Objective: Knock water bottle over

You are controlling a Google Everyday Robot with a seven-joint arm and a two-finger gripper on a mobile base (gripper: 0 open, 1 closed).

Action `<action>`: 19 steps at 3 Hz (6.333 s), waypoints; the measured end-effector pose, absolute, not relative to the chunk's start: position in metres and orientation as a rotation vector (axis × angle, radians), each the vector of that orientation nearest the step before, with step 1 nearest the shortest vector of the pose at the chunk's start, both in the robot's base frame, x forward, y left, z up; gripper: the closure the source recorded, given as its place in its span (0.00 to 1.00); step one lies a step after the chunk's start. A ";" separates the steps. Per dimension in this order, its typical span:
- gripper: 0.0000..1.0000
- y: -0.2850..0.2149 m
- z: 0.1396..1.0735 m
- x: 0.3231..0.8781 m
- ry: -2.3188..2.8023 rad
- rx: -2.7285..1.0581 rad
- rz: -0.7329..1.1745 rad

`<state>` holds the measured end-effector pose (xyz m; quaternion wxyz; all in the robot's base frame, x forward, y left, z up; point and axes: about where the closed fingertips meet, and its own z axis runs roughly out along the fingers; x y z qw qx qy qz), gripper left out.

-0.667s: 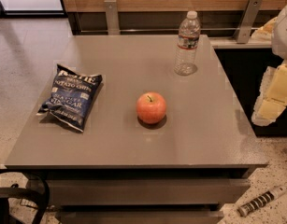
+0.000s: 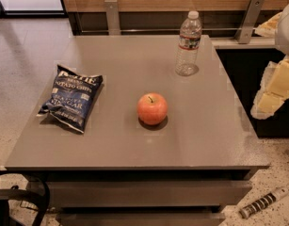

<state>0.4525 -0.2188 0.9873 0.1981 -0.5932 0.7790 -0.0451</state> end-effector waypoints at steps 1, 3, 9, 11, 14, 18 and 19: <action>0.00 -0.234 0.984 0.483 2.114 -1.522 -0.085; 0.00 -0.251 0.970 0.556 1.864 -1.223 0.089; 0.00 -0.226 0.941 0.686 1.588 -0.841 0.535; 0.00 -0.199 0.911 0.720 1.573 -0.804 0.641; 0.40 -0.167 0.902 0.734 1.526 -0.836 0.674; 1.00 -0.156 0.902 0.736 1.523 -0.849 0.686; 1.00 -0.161 0.913 0.731 1.547 -0.870 0.637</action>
Offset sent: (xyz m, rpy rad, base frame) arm 0.1302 -0.0538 0.0042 0.6360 -0.4938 -0.1243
